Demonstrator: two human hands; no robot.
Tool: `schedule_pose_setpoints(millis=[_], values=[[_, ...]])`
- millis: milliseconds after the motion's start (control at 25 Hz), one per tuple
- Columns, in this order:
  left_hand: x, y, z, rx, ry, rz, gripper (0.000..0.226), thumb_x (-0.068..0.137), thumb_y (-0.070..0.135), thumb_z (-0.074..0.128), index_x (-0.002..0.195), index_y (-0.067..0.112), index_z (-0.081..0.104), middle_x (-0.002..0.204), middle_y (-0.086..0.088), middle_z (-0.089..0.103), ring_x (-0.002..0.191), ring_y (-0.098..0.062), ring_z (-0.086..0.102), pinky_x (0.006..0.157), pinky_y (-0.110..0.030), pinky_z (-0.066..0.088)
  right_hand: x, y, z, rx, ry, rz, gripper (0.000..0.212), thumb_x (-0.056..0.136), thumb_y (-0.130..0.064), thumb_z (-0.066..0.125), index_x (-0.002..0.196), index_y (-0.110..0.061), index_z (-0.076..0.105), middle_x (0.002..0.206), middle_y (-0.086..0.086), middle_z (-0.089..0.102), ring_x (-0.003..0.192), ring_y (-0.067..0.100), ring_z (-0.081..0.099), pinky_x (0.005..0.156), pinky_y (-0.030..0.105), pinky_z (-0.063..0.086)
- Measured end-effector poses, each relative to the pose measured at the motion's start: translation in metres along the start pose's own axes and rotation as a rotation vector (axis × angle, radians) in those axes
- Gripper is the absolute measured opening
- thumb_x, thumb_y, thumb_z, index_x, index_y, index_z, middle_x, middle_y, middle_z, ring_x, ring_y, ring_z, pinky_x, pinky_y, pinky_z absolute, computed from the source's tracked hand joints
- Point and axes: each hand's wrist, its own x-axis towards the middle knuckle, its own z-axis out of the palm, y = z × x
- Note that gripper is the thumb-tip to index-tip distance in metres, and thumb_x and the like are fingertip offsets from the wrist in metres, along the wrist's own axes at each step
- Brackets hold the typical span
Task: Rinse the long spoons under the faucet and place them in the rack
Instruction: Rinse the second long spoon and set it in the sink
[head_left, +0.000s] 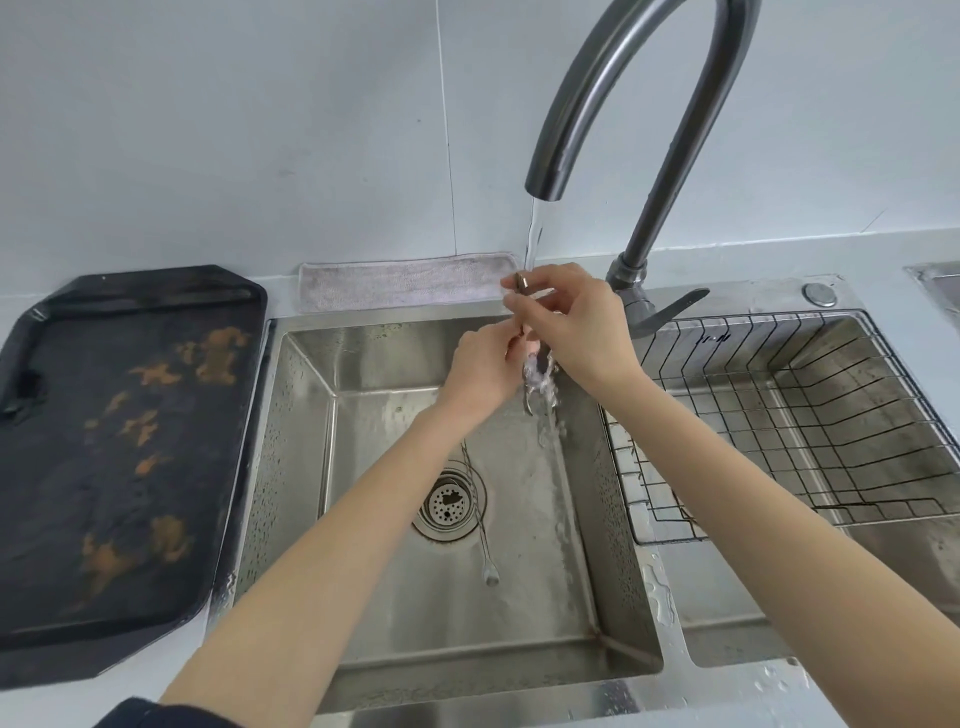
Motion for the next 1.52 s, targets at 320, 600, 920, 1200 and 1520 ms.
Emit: schedule_pose_setpoints(millis=[320,600,920,1200,1520], values=[[-0.005,-0.009,-0.001,-0.153,-0.021,0.024,0.031,0.096,0.019,0.043,0.091,0.000,0.067,0.090,-0.012,0.074,0.082,-0.023,0.064,0.065,-0.013,0.038,0.007,-0.012,-0.001,0.126,0.038,0.036,0.028,0.091,-0.029,0.052,0.070,-0.019,0.066,0.062,-0.008,0.062,0.045,0.004,0.060,0.051,0.015,0.050],[0.014,0.003,-0.018,-0.319,-0.040,-0.015,0.030,0.098,0.014,0.038,0.104,0.000,0.064,0.085,-0.014,0.066,0.069,-0.023,0.065,0.075,-0.034,0.057,0.002,0.012,0.001,-0.128,0.020,0.012,0.024,0.091,-0.020,0.051,0.111,-0.016,0.064,0.102,0.009,0.064,0.078,0.021,0.061,0.069,0.020,0.043],[0.018,-0.002,-0.025,-0.822,-0.024,-0.196,0.018,0.095,0.014,0.047,0.086,0.010,0.061,0.081,-0.002,0.069,0.057,0.001,0.069,0.060,-0.014,0.058,-0.019,0.051,0.005,-0.147,-0.219,0.185,0.021,0.091,-0.019,0.050,0.104,-0.013,0.066,0.075,-0.005,0.065,0.062,0.007,0.053,0.057,0.007,0.040],[0.013,-0.024,-0.019,-1.018,-0.075,-0.382,0.030,0.098,0.008,0.039,0.125,0.004,0.050,0.102,-0.006,0.064,0.088,-0.015,0.066,0.077,-0.022,0.055,-0.022,0.061,0.016,-0.161,-0.181,0.201,0.014,0.085,-0.020,0.062,0.096,-0.013,0.068,0.067,-0.014,0.056,0.065,0.005,0.051,0.058,0.003,0.039],[-0.005,-0.061,0.028,-0.827,-0.293,-0.515,0.031,0.093,0.001,0.047,0.123,0.002,0.056,0.088,0.000,0.062,0.075,-0.006,0.059,0.067,-0.013,0.053,-0.039,0.100,0.045,-0.234,-0.277,0.365,0.016,0.086,-0.018,0.057,0.095,-0.006,0.063,0.060,-0.010,0.055,0.063,0.014,0.056,0.066,0.023,0.040]])
